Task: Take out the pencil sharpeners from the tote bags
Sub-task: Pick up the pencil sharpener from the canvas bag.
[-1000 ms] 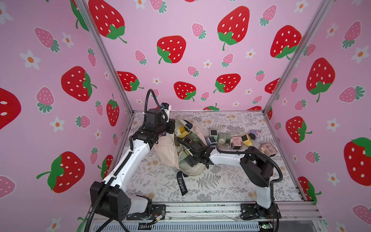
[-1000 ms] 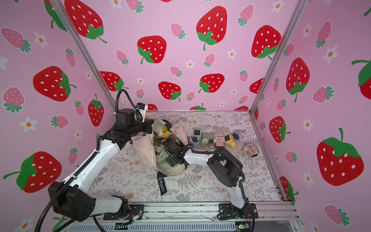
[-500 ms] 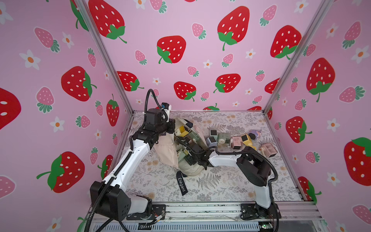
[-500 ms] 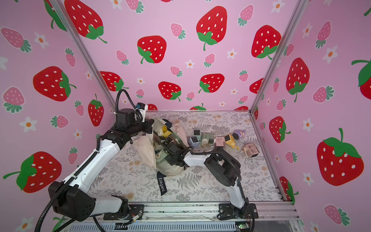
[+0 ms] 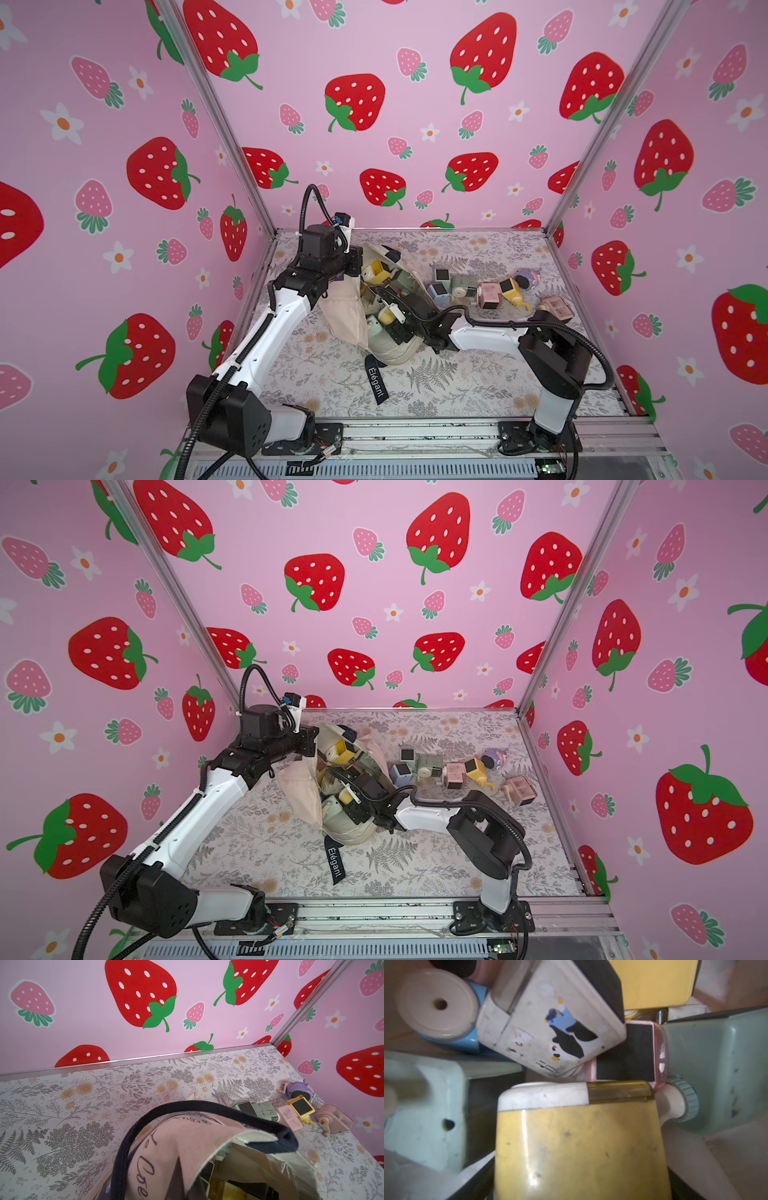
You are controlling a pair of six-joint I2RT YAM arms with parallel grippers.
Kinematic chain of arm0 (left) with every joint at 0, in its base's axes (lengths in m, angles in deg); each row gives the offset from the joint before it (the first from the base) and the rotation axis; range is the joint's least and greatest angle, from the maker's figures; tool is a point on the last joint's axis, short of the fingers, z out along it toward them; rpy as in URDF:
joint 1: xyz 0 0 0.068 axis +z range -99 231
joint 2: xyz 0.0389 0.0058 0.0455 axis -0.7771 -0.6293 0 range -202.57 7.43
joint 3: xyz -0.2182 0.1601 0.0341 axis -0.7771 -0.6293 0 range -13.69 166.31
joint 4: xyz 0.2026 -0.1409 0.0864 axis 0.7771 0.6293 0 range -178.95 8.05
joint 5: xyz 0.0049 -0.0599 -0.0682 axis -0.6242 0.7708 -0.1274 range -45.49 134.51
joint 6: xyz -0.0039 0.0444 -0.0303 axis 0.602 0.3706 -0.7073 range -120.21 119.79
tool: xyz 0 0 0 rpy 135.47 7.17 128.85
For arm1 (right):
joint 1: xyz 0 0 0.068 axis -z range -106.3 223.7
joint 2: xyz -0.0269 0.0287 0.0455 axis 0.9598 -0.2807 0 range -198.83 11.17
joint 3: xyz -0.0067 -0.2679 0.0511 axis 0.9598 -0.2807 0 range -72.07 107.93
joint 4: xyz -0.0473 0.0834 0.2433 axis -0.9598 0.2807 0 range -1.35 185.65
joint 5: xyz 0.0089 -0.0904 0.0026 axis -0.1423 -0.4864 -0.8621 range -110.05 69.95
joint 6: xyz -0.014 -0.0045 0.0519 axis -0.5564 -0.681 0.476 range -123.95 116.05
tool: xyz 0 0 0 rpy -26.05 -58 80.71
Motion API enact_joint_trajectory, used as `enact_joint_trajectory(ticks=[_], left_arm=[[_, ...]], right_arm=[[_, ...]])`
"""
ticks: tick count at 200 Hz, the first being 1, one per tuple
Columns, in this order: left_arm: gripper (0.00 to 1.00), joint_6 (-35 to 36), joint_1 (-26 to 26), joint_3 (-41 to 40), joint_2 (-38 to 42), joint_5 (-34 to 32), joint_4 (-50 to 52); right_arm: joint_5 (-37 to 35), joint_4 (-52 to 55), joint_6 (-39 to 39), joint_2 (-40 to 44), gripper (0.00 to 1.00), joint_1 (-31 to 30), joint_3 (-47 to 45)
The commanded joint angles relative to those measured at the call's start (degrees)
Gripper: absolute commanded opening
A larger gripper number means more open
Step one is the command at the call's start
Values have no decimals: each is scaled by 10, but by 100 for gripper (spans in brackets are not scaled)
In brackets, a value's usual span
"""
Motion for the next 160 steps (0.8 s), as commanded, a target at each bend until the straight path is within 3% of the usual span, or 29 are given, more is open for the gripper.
enact_joint_trajectory(ticks=[1, 135, 160], left_arm=[[0, 3, -3, 31, -3, 12, -17], [0, 2, -3, 34, -7, 14, -17], [0, 2, -3, 34, -8, 14, -16]], right_arm=[[42, -35, -9, 35, 77, -6, -14], [126, -92, -43, 163, 76, 5, -110], [111, -80, -43, 197, 75, 5, -123]])
